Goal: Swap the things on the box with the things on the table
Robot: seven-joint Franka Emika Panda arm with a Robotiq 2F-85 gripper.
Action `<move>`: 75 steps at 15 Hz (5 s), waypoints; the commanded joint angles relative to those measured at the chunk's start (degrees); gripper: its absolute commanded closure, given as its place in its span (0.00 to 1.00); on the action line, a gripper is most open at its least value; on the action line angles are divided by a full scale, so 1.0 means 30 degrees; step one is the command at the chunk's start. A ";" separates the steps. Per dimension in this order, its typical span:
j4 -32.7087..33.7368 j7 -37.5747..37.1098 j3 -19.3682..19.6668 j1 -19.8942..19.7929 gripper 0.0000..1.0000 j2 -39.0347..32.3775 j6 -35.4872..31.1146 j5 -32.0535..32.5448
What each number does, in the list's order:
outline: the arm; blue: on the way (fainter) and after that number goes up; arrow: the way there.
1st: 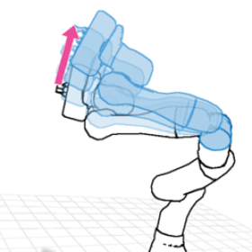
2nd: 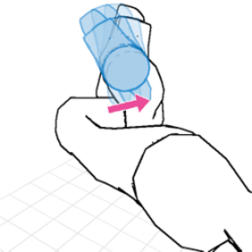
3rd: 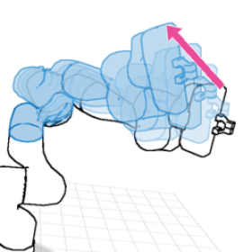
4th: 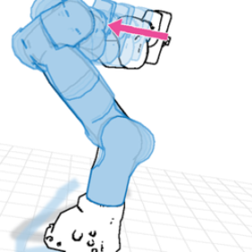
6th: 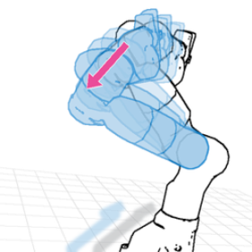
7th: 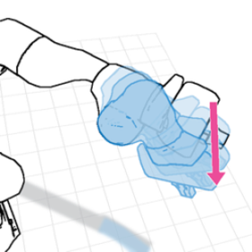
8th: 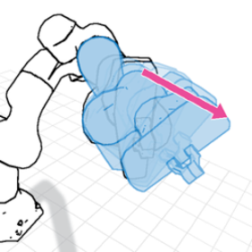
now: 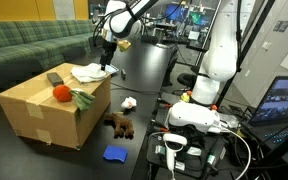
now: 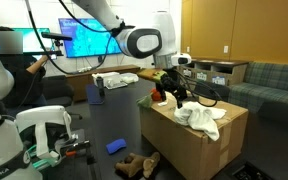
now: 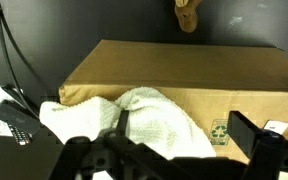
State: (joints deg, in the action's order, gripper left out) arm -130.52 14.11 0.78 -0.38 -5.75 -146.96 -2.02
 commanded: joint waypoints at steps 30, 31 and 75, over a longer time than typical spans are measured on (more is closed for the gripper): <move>0.6184 -0.1157 -0.0341 0.0589 0.65 -0.6508 0.0979 0.3782; 0.6278 -0.1075 -0.0337 0.0581 0.73 -0.6485 0.1219 0.3804; 0.2033 -0.5414 0.5697 -0.5310 0.98 -0.6246 -0.1330 0.6833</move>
State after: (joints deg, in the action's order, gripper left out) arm -126.67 -3.41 17.58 -16.41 -21.74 -150.19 20.78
